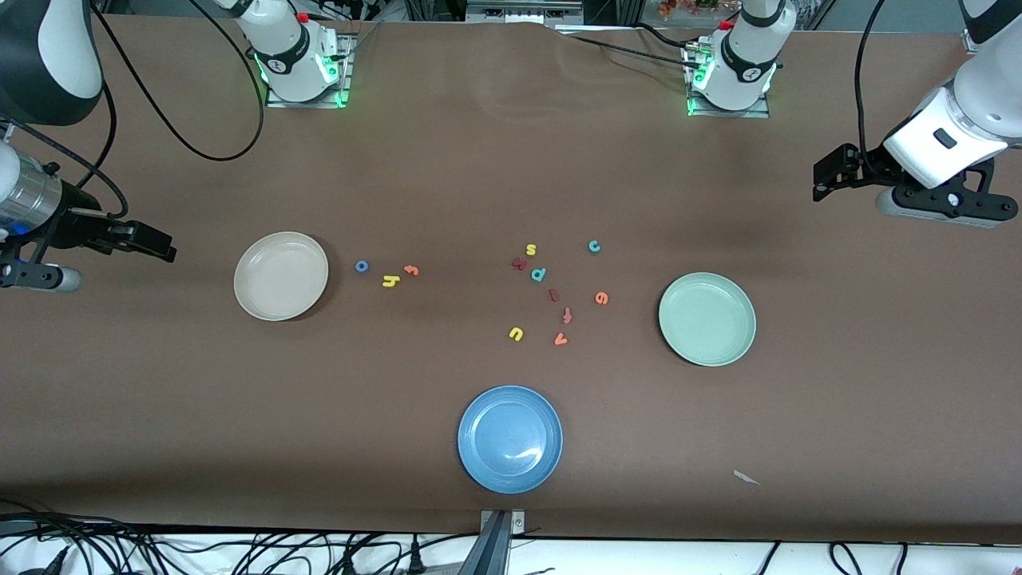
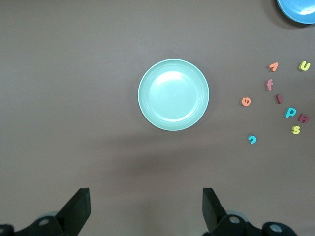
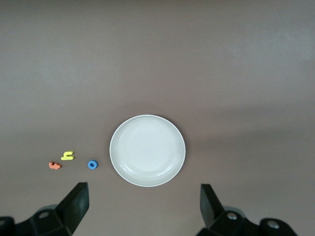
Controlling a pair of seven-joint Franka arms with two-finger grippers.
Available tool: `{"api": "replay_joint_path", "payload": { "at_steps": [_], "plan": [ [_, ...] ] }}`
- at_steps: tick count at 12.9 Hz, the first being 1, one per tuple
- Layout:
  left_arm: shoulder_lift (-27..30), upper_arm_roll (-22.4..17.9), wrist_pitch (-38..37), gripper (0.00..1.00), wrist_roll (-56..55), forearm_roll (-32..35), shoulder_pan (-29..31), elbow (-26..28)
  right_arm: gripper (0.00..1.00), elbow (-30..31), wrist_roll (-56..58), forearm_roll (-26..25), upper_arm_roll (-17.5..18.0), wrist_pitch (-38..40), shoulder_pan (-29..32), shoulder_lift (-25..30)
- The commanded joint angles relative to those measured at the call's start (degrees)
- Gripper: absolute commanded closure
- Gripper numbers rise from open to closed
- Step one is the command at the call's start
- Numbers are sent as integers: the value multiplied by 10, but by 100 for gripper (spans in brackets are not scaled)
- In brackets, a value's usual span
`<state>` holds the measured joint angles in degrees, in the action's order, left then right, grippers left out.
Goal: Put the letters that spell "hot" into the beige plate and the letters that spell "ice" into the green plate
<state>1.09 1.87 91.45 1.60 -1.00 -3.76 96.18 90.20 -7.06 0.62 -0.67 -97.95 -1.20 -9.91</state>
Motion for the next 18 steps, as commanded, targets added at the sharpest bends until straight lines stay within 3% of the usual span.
{"api": "replay_joint_path", "payload": {
  "at_steps": [1,18],
  "plan": [
    [5,0,-13,0,-3,-6,0,-6,0,-6,4,-5,8,14,1,6],
    [6,2,-21,0,-3,-6,1,-6,0,-6,-4,-2,7,14,1,5]
  ]
}}
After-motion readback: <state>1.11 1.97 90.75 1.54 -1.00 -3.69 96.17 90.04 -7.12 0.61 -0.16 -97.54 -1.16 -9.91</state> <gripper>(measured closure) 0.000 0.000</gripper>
